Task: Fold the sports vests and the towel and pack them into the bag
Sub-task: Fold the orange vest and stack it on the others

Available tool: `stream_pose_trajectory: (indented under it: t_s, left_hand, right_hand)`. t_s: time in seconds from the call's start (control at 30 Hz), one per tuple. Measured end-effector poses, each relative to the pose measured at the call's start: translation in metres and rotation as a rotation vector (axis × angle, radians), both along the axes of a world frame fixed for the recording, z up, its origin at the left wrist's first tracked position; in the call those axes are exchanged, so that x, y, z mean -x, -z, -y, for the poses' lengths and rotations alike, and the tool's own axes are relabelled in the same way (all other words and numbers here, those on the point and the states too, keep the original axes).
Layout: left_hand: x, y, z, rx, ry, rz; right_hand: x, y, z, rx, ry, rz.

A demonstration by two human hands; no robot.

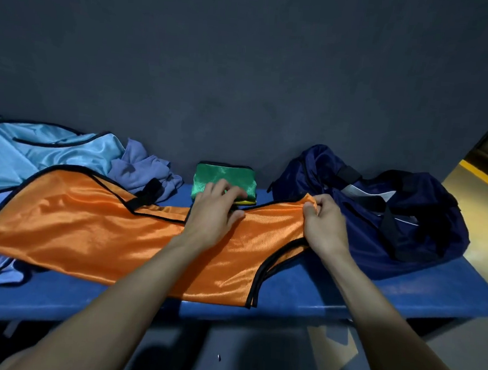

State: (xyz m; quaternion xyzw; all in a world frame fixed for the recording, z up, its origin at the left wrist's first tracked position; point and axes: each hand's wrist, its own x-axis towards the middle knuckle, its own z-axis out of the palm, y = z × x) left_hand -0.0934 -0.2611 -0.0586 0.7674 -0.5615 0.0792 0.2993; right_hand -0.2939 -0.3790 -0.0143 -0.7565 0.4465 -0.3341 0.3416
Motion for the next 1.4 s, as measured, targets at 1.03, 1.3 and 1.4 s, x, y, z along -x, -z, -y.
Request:
stream_pose_trajectory:
  t_s: [1.03, 1.3, 1.4]
  left_hand:
    - [0.095, -0.016, -0.093, -0.498, 0.243, 0.582]
    - [0.105, -0.022, -0.106, -0.489, 0.253, 0.529]
    - [0.108, -0.016, -0.106, -0.532, 0.295, 0.523]
  right_hand:
    - [-0.009, 0.001, -0.002, 0.021, 0.074, 0.05]
    - [-0.009, -0.005, -0.005, -0.006, 0.083, -0.021]
    - [-0.009, -0.009, -0.007, 0.001, 0.096, -0.035]
